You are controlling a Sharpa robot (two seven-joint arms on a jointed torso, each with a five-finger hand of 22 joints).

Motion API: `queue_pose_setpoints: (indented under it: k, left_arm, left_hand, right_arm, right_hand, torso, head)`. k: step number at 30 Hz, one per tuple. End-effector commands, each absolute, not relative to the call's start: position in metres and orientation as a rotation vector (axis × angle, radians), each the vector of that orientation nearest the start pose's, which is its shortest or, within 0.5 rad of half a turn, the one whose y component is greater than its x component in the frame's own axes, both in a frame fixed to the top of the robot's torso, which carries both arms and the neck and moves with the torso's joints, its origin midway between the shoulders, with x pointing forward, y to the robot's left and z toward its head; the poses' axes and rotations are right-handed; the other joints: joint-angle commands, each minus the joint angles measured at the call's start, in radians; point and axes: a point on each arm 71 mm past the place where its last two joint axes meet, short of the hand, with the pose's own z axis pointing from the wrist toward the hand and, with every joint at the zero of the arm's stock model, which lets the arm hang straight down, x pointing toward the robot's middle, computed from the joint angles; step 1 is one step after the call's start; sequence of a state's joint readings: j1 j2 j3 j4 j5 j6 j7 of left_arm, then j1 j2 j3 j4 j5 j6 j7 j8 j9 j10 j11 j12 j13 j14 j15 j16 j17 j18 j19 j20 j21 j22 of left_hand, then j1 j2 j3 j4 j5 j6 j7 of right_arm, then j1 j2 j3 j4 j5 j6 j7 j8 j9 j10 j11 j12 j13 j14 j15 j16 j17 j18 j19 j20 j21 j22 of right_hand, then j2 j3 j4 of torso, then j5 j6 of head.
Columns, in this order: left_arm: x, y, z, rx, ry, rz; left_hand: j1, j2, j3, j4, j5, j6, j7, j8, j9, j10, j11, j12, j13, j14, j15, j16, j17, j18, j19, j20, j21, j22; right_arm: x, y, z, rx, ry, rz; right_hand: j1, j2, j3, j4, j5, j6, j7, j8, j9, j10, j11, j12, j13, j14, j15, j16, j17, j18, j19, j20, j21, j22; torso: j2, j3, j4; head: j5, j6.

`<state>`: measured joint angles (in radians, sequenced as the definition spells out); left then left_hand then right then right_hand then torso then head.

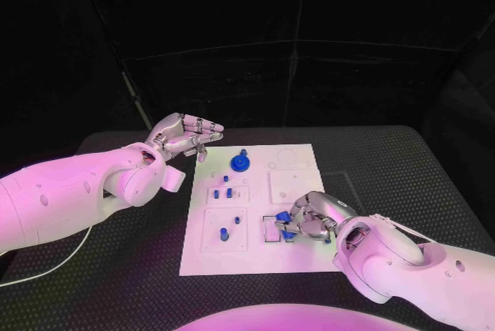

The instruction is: Assemble the parts on the task board

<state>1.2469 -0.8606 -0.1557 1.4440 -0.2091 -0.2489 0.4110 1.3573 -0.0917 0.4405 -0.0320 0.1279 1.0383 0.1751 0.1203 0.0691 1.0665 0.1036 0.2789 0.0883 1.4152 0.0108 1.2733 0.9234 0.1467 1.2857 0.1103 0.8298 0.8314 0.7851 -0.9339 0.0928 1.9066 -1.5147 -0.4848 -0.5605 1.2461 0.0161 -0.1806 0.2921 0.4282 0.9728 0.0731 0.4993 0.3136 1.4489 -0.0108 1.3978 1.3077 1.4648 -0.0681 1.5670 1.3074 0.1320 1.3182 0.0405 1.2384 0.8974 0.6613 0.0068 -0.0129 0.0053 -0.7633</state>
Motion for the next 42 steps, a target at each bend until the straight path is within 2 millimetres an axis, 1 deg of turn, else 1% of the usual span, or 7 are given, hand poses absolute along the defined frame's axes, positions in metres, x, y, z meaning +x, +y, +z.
queue_pose_setpoints:
  k: [1, 8, 13, 22, 30, 37, 42]
  left_arm:
    - [0.493, 0.234, -0.196, -0.852, 1.542, -1.444]
    - [0.493, 0.232, -0.196, -0.851, 1.545, -1.448]
    - [0.493, 0.232, -0.196, -0.851, 1.545, -1.448]
    - [0.493, 0.232, -0.196, -0.851, 1.546, -1.448]
    - [0.493, 0.232, -0.196, -0.852, 1.546, -1.447]
    - [0.493, 0.233, -0.196, -0.852, 1.546, -1.446]
    - [0.493, 0.233, -0.196, -0.852, 1.546, -1.446]
  left_hand:
    - [-0.012, -0.001, 0.0, -0.001, -0.004, -0.005, -0.001, 0.0, -0.001, -0.008, -0.002, 0.005, -0.001, -0.006, 0.001, 0.0, 0.001, 0.015, -0.004, 0.0, -0.005, -0.001]
    - [-0.013, -0.001, 0.0, -0.001, -0.004, -0.005, -0.002, 0.001, -0.001, -0.01, -0.002, 0.006, -0.001, -0.006, 0.001, 0.0, 0.0, 0.015, -0.004, 0.0, -0.005, -0.001]
    - [-0.013, -0.001, 0.0, -0.001, -0.004, -0.005, -0.002, 0.001, -0.001, -0.01, -0.002, 0.006, -0.001, -0.006, 0.001, 0.0, 0.0, 0.015, -0.004, 0.0, -0.005, -0.001]
    - [-0.013, -0.001, 0.0, -0.001, -0.004, -0.005, -0.002, 0.001, -0.001, -0.01, -0.002, 0.006, -0.001, -0.006, 0.001, 0.0, 0.0, 0.015, -0.004, 0.0, -0.005, -0.001]
    - [-0.013, -0.001, 0.0, -0.001, -0.004, -0.005, -0.002, 0.001, -0.001, -0.01, -0.002, 0.006, -0.001, -0.006, 0.001, 0.0, 0.0, 0.015, -0.004, 0.0, -0.005, -0.001]
    - [-0.014, -0.001, -0.001, -0.001, -0.004, -0.006, -0.002, 0.001, -0.001, -0.012, -0.002, 0.007, -0.001, -0.006, 0.001, 0.0, 0.0, 0.016, -0.005, 0.0, -0.006, -0.001]
    - [-0.014, -0.001, -0.001, -0.001, -0.004, -0.006, -0.002, 0.001, -0.001, -0.012, -0.002, 0.007, -0.001, -0.006, 0.001, 0.0, 0.0, 0.016, -0.005, 0.0, -0.006, -0.001]
  right_arm:
    - [0.353, -0.162, -0.269, 0.306, 1.926, 0.618]
    - [0.356, -0.153, -0.275, 0.311, 1.963, 0.617]
    - [0.358, -0.149, -0.278, 0.308, 1.976, 0.615]
    - [0.361, -0.15, -0.279, 0.305, 1.96, 0.6]
    - [0.361, -0.151, -0.277, 0.321, 1.934, 0.604]
    - [0.358, -0.151, -0.274, 0.317, 1.922, 0.618]
    - [0.356, -0.151, -0.271, 0.297, 1.919, 0.627]
  right_hand:
    - [-0.017, 0.002, -0.01, 0.0, -0.02, 0.004, -0.013, 0.002, 0.048, 0.003, -0.003, -0.001, 0.04, 0.106, -0.009, 0.004, 0.263, -0.016, 0.001, -0.008, 0.003, 0.0]
    - [-0.032, 0.005, -0.027, 0.0, -0.052, 0.002, -0.013, -0.001, 0.059, -0.003, -0.003, -0.012, 0.032, 0.106, -0.009, 0.004, 0.263, -0.014, -0.003, -0.008, -0.003, -0.009]
    - [-0.052, 0.005, -0.056, -0.001, -0.151, 0.0, -0.013, -0.004, 0.075, -0.005, -0.003, -0.02, 0.028, 0.106, -0.009, 0.004, 0.263, -0.013, -0.007, -0.007, -0.008, -0.016]
    - [-0.176, -0.089, -0.034, 0.003, -0.361, -0.031, -0.001, -0.023, 0.102, -0.049, 0.01, -0.086, -0.032, 0.095, 0.001, -0.016, 0.219, -0.001, -0.043, 0.001, -0.057, -0.093]
    - [-0.218, -0.138, -0.002, 0.005, -0.369, -0.057, 0.008, -0.031, 0.113, -0.096, 0.017, -0.155, -0.1, 0.083, 0.008, -0.043, 0.168, 0.012, -0.077, 0.007, -0.11, -0.173]
    - [-0.212, -0.129, 0.014, 0.004, -0.353, -0.054, 0.007, -0.027, 0.12, -0.087, 0.016, -0.145, -0.089, 0.085, 0.007, -0.041, 0.174, 0.01, -0.07, 0.008, -0.106, -0.162]
    - [-0.085, -0.099, 0.046, -0.011, -0.294, -0.039, 0.0, -0.016, 0.138, -0.067, 0.009, -0.123, -0.065, 0.089, 0.002, -0.034, 0.189, 0.006, -0.053, 0.004, -0.097, -0.141]
  torso:
    - [0.001, -0.0011, -0.0007]
    - [0.0, -0.0008, 0.0002]
    - [0.0, -0.0003, -0.0004]
    - [-0.001, 0.0002, -0.0027]
    - [-0.001, 0.0007, -0.0023]
    - [-0.001, 0.0014, -0.003]
    - [-0.001, 0.001, -0.0033]
  head:
    - [0.002, -0.002]
    - [0.004, -0.004]
    - [0.008, -0.007]
    - [0.01, -0.007]
    - [0.01, -0.007]
    - [0.011, -0.008]
    - [0.01, -0.008]
